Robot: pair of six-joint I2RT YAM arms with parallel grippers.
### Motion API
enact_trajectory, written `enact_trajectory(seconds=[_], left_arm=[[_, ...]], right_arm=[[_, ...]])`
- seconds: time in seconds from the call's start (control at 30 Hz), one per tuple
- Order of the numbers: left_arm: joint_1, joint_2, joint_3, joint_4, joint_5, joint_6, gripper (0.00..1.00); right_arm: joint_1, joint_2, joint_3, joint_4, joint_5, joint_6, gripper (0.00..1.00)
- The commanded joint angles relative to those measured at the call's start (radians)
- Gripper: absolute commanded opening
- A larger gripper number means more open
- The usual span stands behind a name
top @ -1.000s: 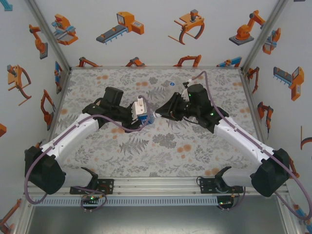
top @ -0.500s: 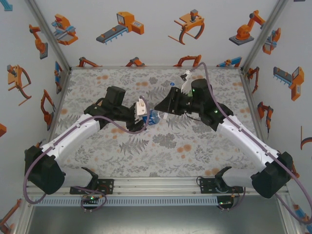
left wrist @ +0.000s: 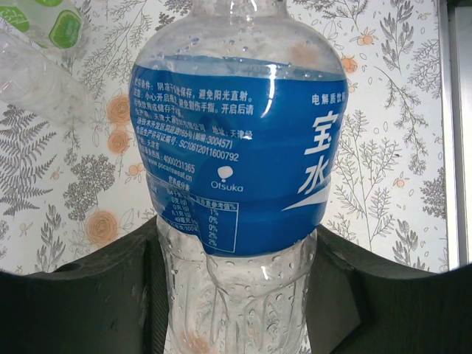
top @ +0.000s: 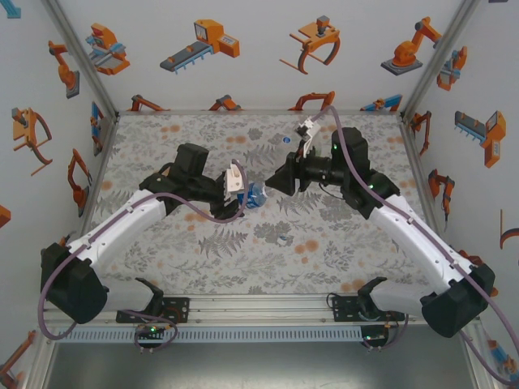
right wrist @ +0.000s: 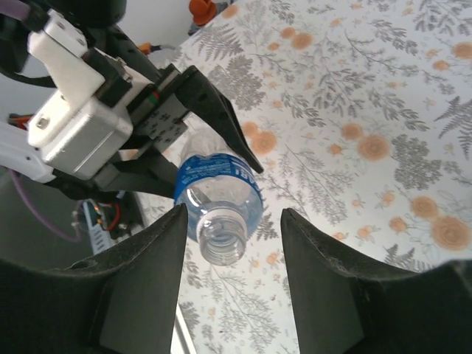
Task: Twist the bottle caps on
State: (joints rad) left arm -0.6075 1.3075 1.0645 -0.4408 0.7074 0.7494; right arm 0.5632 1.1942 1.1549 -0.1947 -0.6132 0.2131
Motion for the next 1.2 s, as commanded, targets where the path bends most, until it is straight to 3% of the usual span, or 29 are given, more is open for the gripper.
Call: enact_trajectory(seconds=[0.0, 0.17, 0.5, 0.6, 0.77, 1.0, 1.17], left_arm=[[-0.001, -0.031, 0.032, -0.003, 0.018, 0.001, 0.00], [0.016, -0.035, 0.032, 0.027, 0.007, -0.046, 0.00], [0.104, -0.060, 0.002, 0.187, -0.007, -0.222, 0.00], [0.119, -0.054, 0.010, 0.197, -0.012, -0.261, 0.00], [0.126, -0.050, 0.036, 0.188, -0.041, -0.321, 0.00], [0.135, -0.033, 0.138, 0.054, -0.187, -0.495, 0.00], [0.135, -0.086, 0.064, 0.072, -0.209, -0.471, 0.00]], right_arm=[[-0.005, -0.018, 0.025, -0.075, 0.089, -0.083, 0.48], [-0.004, -0.027, -0.005, -0.148, 0.225, -0.021, 0.39], [0.067, -0.027, -0.120, -0.354, 0.544, 0.165, 0.38], [0.071, 0.040, -0.116, -0.411, 0.571, 0.248, 0.32], [0.072, 0.101, -0.175, -0.345, 0.553, 0.308, 0.34], [0.069, 0.230, -0.221, -0.260, 0.564, 0.376, 0.35], [0.069, 0.315, -0.225, -0.224, 0.559, 0.382, 0.37]])
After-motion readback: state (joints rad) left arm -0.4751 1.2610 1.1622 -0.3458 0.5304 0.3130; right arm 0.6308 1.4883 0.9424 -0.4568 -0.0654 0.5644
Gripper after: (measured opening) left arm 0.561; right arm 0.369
